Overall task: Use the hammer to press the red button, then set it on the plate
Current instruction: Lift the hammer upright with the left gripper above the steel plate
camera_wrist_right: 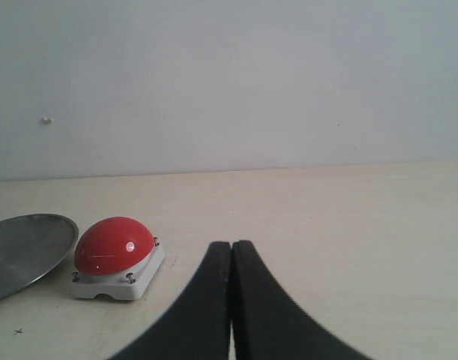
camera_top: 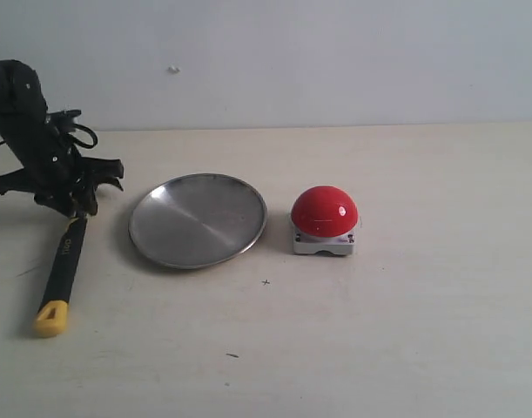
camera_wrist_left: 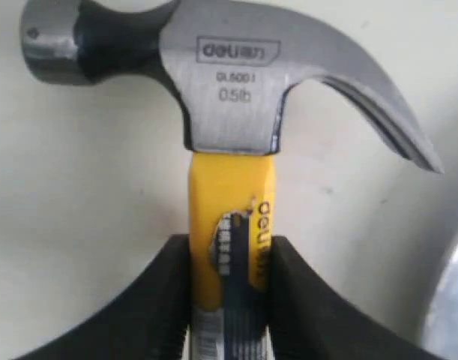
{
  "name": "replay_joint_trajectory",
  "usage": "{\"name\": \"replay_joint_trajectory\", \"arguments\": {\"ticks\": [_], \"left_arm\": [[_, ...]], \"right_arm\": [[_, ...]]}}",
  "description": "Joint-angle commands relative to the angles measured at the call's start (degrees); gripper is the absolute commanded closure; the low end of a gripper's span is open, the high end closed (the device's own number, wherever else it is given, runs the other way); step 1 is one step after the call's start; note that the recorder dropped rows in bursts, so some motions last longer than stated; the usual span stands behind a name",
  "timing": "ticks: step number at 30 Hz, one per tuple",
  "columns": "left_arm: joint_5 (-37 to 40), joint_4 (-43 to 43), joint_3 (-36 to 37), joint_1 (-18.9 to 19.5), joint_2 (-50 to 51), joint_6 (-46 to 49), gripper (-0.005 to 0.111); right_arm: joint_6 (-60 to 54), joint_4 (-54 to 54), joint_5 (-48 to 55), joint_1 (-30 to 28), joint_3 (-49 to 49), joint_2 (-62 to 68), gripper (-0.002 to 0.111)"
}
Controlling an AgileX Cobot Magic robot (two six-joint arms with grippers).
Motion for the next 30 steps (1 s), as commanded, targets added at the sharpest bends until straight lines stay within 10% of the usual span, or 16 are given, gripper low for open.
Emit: {"name": "replay_joint_trajectory", "arguments": {"ticks": [1, 16, 30], "left_arm": [[-11.94, -0.64, 3.05, -0.56, -7.21, 1.36, 0.107], [-15.77, -28.92, 10.29, -1.97, -24.82, 26.98, 0.107], [-14.57, -31.73, 14.91, -10.29, -28.08, 33.42, 0.107]], "right_arm": [[-0.49, -0.14, -0.06, -0.36, 0.28, -0.37, 0.108], [-0.49, -0.14, -0.06, -0.36, 0.28, -0.37, 0.108], [2.62, 5.97, -8.9, -0.36, 0.28, -0.37, 0.108]]}}
